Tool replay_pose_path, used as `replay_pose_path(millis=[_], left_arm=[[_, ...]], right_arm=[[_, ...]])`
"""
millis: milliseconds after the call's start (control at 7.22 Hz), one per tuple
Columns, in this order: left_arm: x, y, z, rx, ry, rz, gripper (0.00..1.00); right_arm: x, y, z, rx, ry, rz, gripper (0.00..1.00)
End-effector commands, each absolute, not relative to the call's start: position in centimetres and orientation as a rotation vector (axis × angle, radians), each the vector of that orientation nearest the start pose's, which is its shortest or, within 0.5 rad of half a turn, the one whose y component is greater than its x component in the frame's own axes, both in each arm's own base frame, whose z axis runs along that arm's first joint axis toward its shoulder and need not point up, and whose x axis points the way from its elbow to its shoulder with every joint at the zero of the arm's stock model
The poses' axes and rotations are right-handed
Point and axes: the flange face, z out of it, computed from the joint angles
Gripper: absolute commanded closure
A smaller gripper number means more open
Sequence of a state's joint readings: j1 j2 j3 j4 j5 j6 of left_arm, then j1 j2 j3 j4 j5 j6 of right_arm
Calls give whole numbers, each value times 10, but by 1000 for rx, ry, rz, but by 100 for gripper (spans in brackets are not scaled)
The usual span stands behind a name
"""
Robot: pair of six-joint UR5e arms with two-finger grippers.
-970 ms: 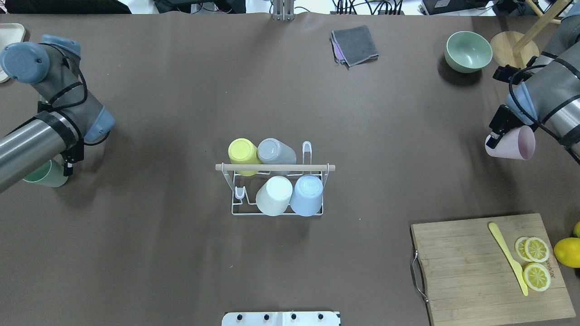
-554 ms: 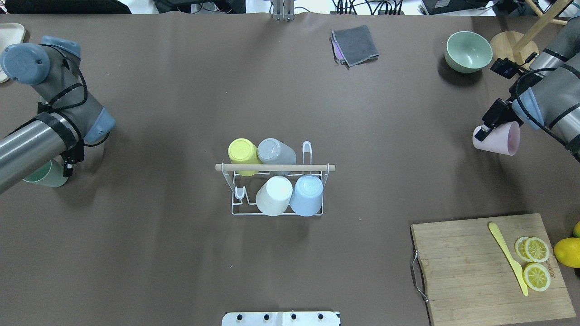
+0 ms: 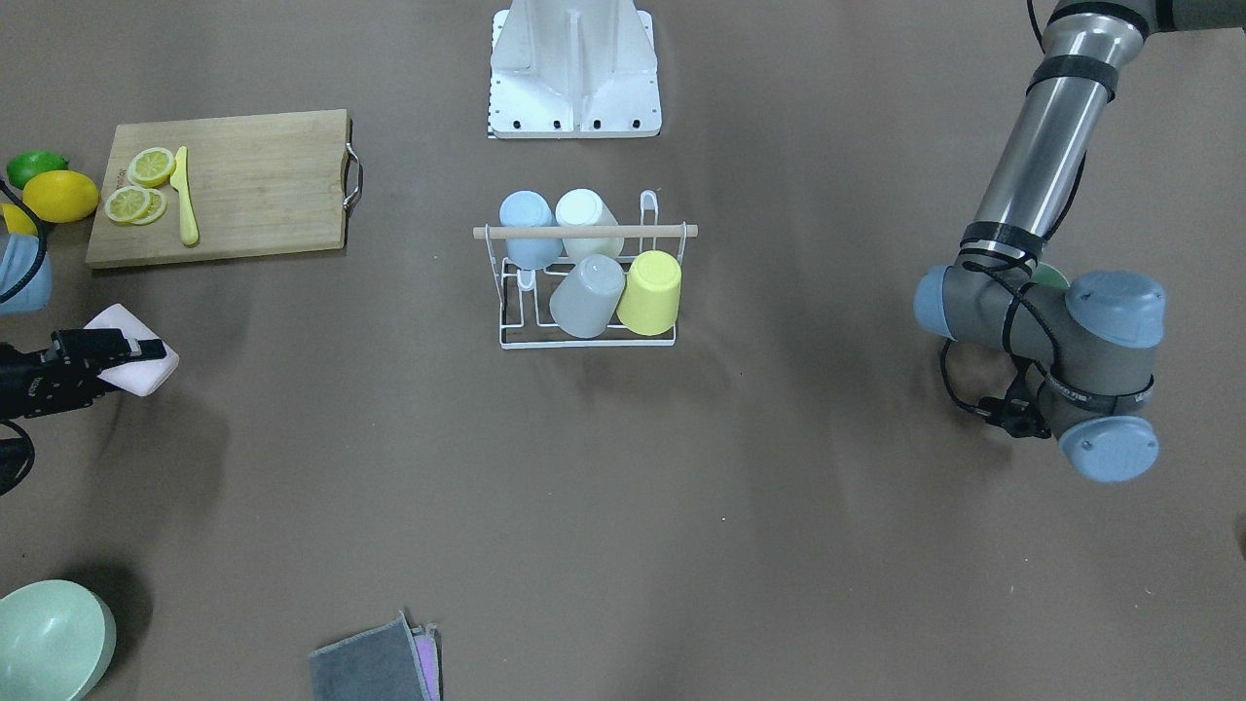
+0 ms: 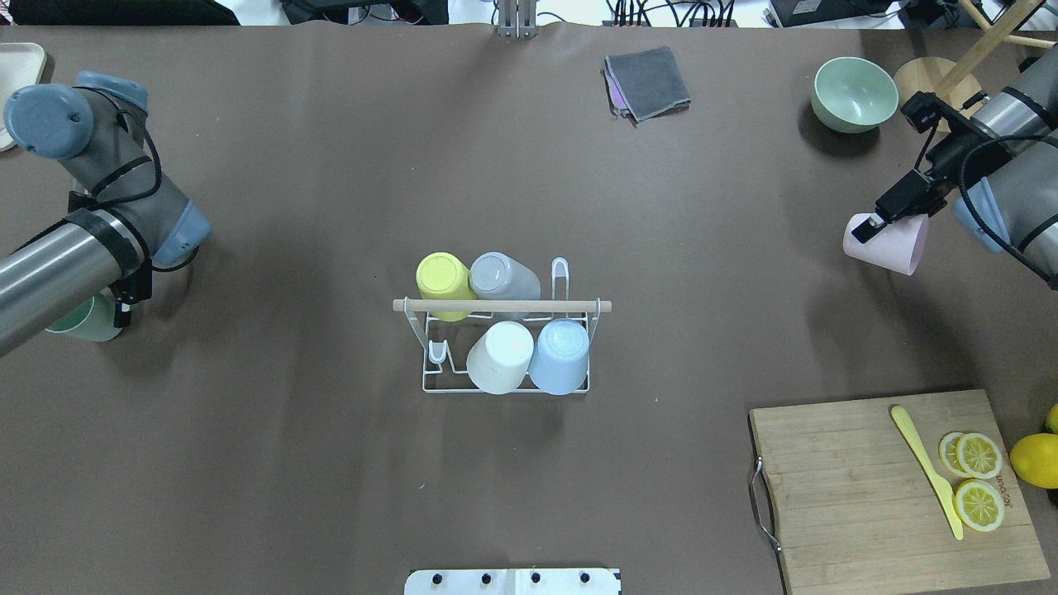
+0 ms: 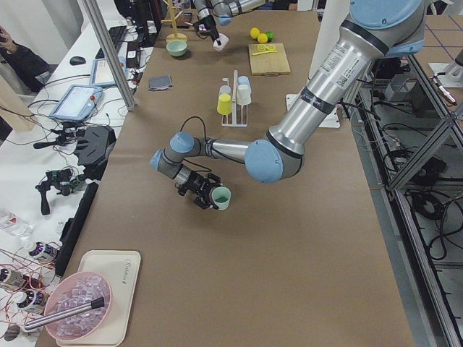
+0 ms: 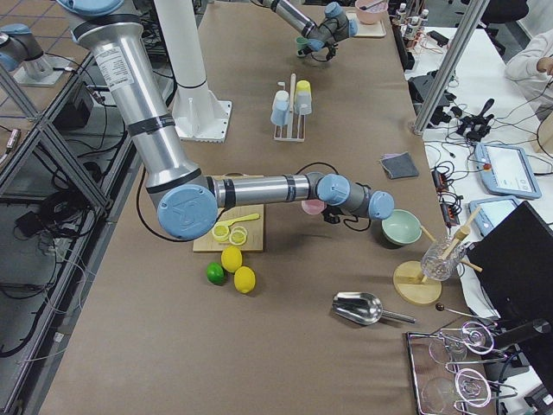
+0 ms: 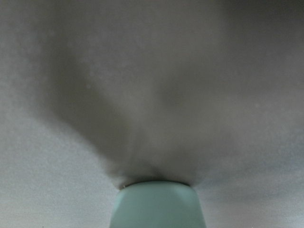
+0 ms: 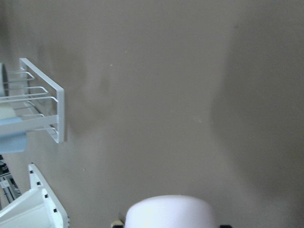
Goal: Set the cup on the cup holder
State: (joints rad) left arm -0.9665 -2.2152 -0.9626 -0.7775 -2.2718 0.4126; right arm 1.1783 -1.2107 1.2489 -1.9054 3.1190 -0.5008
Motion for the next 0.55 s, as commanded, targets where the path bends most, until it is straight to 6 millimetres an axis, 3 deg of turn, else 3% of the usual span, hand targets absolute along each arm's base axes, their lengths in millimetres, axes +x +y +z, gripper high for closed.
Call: replay_pose_path(millis=[0, 416], left_arm=[[322, -588, 613, -804, 604, 665, 3], [322, -587, 615, -808, 602, 665, 3]], right_arm=[[-207, -597, 562, -49, -1817, -433, 68], [-228, -588, 541, 286, -2186, -440, 69]])
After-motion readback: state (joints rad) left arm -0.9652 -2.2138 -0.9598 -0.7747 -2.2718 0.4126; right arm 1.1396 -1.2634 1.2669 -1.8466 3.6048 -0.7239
